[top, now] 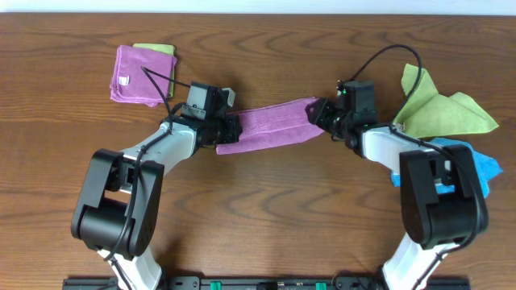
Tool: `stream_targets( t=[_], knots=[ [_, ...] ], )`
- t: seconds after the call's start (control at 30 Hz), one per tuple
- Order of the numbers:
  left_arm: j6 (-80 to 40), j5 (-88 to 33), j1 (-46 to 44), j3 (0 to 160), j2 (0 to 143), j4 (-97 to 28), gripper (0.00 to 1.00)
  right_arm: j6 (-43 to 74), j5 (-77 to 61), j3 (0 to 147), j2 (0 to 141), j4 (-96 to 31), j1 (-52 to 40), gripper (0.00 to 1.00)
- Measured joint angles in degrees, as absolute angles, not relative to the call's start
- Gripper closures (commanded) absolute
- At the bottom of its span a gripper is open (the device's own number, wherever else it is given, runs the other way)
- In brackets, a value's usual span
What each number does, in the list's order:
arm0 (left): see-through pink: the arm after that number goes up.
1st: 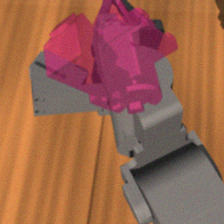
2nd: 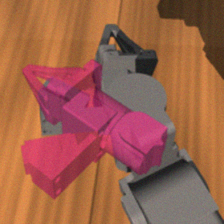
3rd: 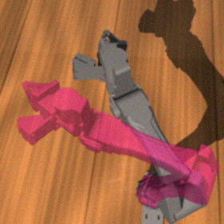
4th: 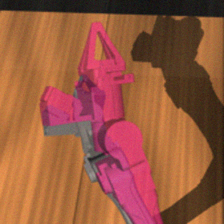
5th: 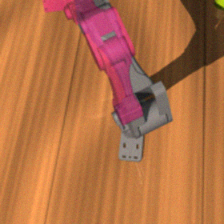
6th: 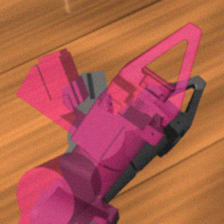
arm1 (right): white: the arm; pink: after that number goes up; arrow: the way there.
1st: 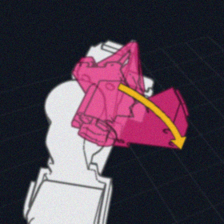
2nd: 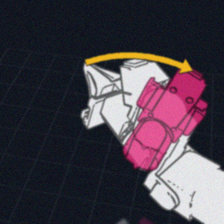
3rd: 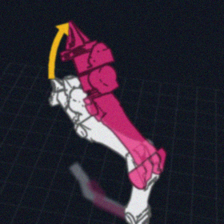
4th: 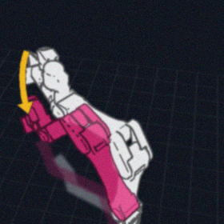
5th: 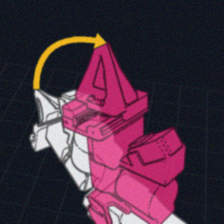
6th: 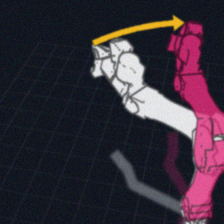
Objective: Fold the cloth
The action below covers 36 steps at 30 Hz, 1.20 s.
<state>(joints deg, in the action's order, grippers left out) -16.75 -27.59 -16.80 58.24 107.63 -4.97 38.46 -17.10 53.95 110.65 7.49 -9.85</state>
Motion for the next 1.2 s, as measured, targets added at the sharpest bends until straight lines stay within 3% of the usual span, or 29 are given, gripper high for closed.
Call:
stream_targets(
  t=[0.03,0.47,1.2],
  knots=[
    [-16.78,-27.59,-16.8,58.24,107.63,-4.97,0.94,38.11,-17.21,53.89,111.07,8.03,-9.93,0.99],
    [-18.52,-27.57,-16.75,58.24,107.63,-2.83,0.94,37.95,-22.2,53.67,102.28,13.58,-11.27,0.99],
    [-19.51,-27.59,-16.4,60.99,107.63,-3.07,0.94,35.31,-15.49,58.48,101.86,12.23,-29.15,0.99]
  ],
)
